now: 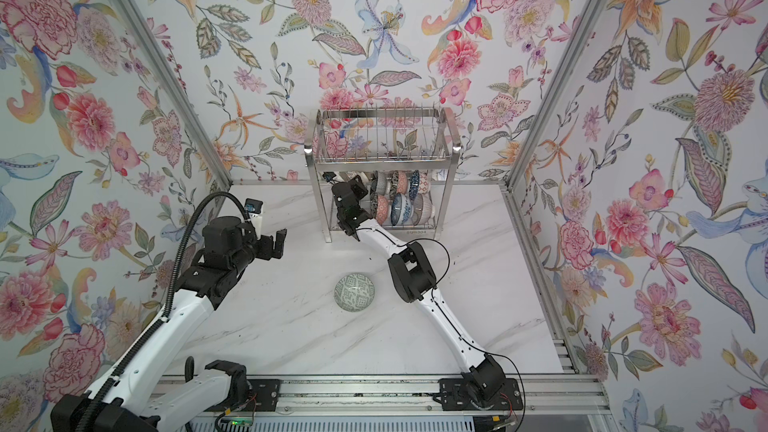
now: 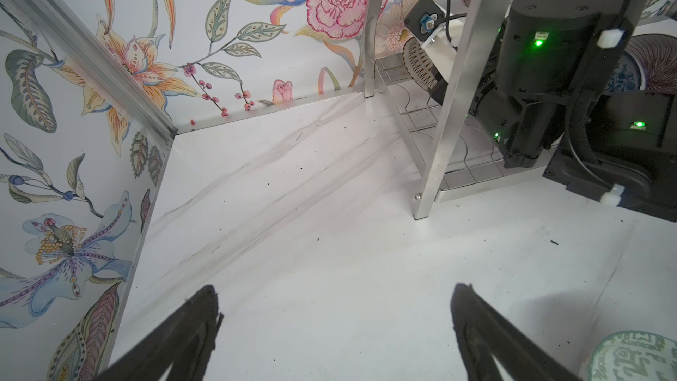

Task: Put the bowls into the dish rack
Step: 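Lower the red starburst bowl into the upper rack tier with the right gripper, then open the right gripper to leave the starburst bowl in the rack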

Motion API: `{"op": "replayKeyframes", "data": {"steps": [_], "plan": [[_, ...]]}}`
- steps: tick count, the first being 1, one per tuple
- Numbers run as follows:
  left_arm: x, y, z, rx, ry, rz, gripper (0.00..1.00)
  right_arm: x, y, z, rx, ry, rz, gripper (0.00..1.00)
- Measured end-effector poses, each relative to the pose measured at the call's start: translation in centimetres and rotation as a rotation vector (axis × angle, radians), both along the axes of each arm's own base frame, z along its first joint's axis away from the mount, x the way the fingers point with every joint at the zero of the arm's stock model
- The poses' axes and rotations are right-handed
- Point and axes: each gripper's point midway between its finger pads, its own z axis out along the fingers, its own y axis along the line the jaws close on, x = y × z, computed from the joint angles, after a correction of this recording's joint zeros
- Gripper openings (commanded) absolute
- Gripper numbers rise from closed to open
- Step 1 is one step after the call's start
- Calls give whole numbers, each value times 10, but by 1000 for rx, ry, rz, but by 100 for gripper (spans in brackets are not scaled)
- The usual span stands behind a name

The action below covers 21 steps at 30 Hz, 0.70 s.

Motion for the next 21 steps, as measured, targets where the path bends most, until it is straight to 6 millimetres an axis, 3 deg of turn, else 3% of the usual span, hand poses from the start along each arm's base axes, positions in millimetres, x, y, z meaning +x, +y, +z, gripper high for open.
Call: {"op": "replayKeyframes", "data": {"steps": [11,17,21], "plan": [[0,0,0,0,0,0,99,-2,-1,-1,4,16,2,60],[0,0,0,0,0,0,99,-16,-5,8,29,59,39,99],[0,0,0,0,0,0,100,-28,-10,27,70,70,70,99]]}}
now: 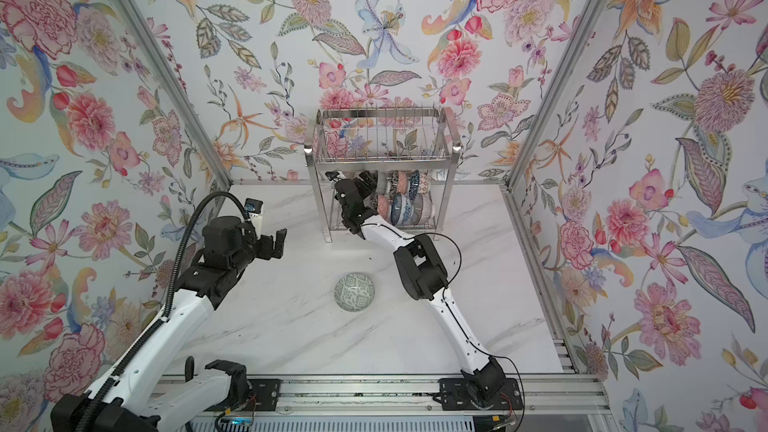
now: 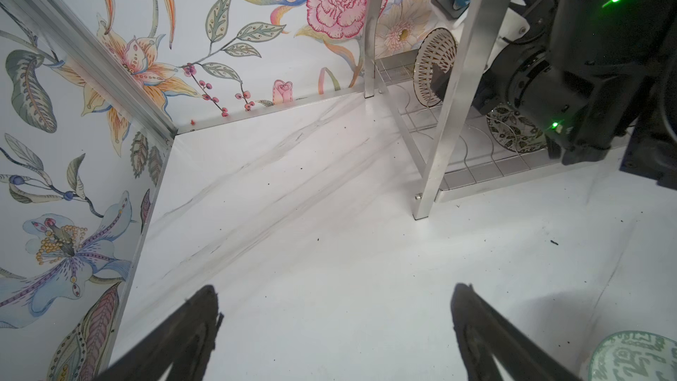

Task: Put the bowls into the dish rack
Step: 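Open the right gripper to leave the starburst bowl in the rack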

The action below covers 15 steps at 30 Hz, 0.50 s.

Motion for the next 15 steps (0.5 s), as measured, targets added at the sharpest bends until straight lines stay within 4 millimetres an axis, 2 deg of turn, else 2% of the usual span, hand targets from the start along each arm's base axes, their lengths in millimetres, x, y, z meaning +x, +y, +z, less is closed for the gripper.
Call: {"op": "replayKeyframes", "data": {"steps": [4,15], "plan": [[0,0,1,0,-2,0,99,-13,-4,14,35,9,35,99],[0,-2,0,-9,0,-14,99,-65,-20,16,84,76,157,99]]}}
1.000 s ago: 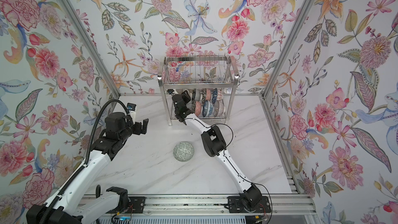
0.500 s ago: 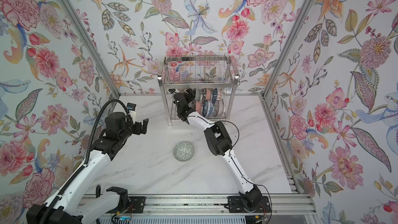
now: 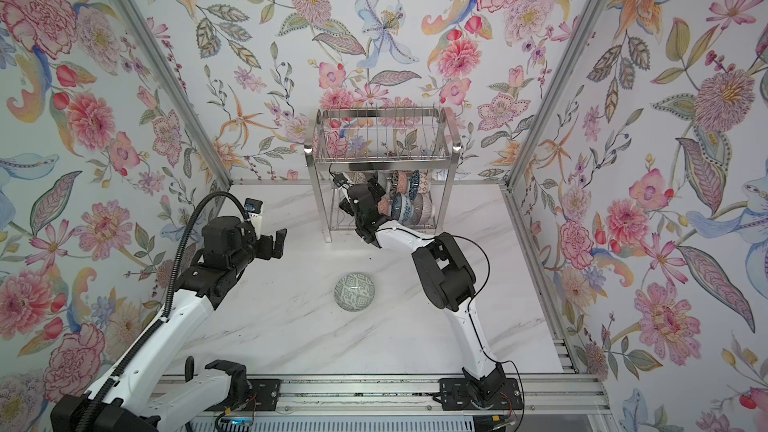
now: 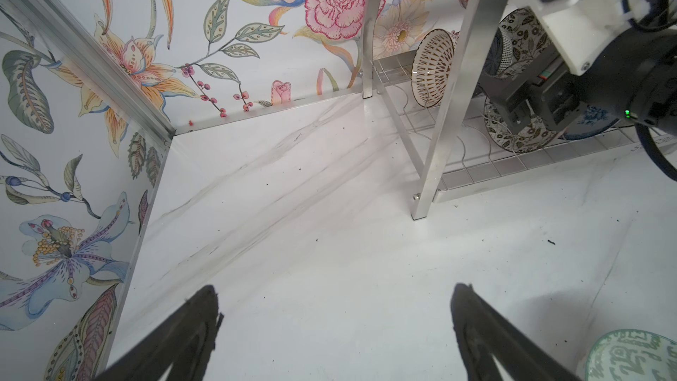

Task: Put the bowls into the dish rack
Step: 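Open the right gripper to leave the starburst bowl in the rack, then withdraw the right gripper while the left gripper moves to the green geometric bowl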

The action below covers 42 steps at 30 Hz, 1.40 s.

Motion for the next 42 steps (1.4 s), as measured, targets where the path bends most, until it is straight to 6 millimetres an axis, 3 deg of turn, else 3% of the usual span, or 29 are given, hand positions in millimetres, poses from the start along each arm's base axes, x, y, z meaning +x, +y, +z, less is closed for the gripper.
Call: {"op": "replayKeyframes", "data": {"steps": [14,18,23,28,33,42], "plan": [[-1,-9,-3,-31,13,-43,100,-104,-38,55,105,42,162,99],[0,-20,-12,-31,46,-64,99,-133,-64,72,157,94,151,99],[-4,-55,-22,3,95,-144,99,-162,-111,95,234,139,89,99],[-15,-84,-30,16,130,-203,99,-179,-165,117,296,161,-15,99],[-24,-105,-40,-28,152,-234,99,-193,-187,120,332,186,-55,99],[-55,-122,-116,-121,319,-252,99,-186,-218,100,404,258,-169,99]]}}
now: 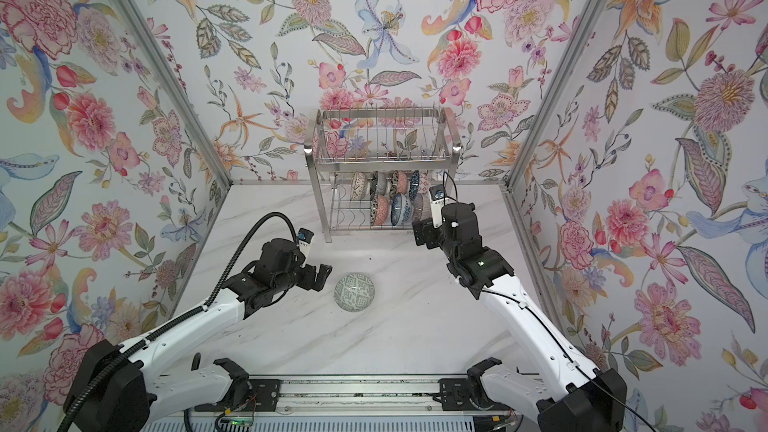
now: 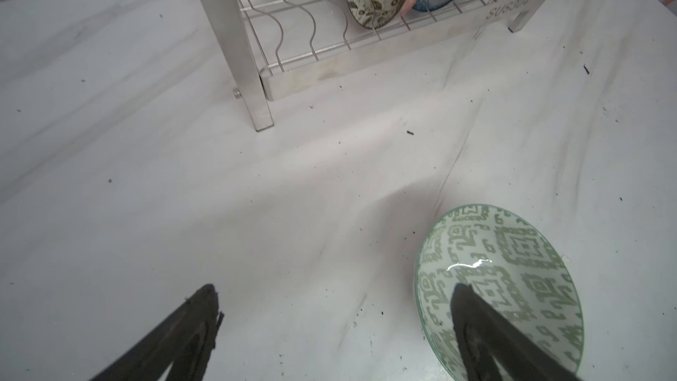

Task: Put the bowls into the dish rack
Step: 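Withdraw the right gripper while the left gripper moves to the green geometric bowl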

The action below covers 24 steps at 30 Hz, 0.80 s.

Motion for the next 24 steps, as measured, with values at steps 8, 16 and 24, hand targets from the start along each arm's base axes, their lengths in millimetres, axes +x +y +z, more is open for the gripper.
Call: {"op": "replayKeyframes", "data": {"steps": [8,16,24], "plan": [[-15,-19,-29,-109,80,-11,99,8,-17,-8,76,36,-58,99],[-18,-30,-41,-138,123,-22,88,9,-12,-12,94,55,-40,99],[-24,-34,-61,-118,183,-32,76,9,-10,-13,100,58,-34,99]]}}
